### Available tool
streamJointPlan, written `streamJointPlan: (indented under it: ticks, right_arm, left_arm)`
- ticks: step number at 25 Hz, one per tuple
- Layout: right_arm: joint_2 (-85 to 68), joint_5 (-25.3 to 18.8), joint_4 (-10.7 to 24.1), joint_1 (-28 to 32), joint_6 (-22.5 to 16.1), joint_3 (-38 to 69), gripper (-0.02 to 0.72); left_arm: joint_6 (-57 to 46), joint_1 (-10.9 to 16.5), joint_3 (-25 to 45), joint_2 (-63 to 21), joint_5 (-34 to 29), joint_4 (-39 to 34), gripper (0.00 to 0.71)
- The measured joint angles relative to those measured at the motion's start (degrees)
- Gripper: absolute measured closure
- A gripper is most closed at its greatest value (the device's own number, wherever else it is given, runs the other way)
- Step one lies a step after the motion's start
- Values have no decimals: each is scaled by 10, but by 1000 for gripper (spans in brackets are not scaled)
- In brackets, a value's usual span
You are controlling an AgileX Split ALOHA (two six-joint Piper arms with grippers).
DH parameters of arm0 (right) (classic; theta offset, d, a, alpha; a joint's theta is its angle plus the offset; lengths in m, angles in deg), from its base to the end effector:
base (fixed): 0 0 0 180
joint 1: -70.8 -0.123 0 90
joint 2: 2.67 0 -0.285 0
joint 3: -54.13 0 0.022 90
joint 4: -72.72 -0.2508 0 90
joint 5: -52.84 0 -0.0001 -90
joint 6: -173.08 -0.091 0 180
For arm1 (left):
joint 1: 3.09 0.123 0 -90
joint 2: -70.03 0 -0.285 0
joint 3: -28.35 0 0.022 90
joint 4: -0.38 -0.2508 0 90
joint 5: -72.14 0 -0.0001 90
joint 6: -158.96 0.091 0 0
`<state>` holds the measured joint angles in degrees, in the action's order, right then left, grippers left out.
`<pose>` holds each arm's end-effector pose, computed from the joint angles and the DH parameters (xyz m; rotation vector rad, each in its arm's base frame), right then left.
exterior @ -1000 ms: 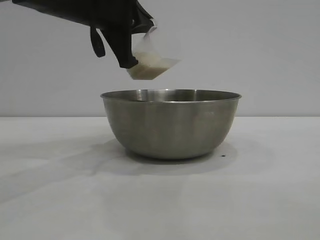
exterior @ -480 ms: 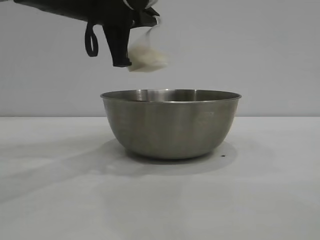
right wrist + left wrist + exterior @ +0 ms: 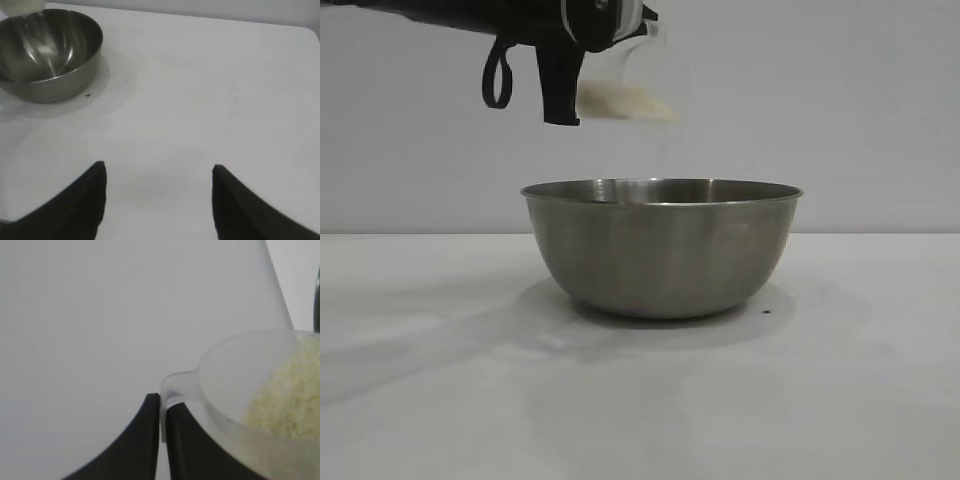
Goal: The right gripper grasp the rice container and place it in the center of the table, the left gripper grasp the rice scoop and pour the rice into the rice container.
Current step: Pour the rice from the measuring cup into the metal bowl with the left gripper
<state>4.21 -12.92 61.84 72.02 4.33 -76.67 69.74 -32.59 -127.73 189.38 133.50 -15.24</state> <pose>-0.0103 0.0159 0.2685 -0.2040 2.1023 0.1004 0.3333 -0.2132 0.1945 1.4248 0.4713 0.8069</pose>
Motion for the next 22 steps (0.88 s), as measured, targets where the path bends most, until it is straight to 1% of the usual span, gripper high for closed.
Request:
streamJointPlan:
  ticks: [3, 7, 22]
  right_arm:
    - [0, 0, 0, 0, 0, 0, 301]
    - [0, 0, 0, 0, 0, 0, 301]
    - [0, 0, 0, 0, 0, 0, 301]
  left_arm:
    - [24, 0, 0, 26, 25, -2, 710]
    - [57, 0, 0, 49, 26, -6, 710]
    - [193, 0, 0, 50, 34, -20, 710]
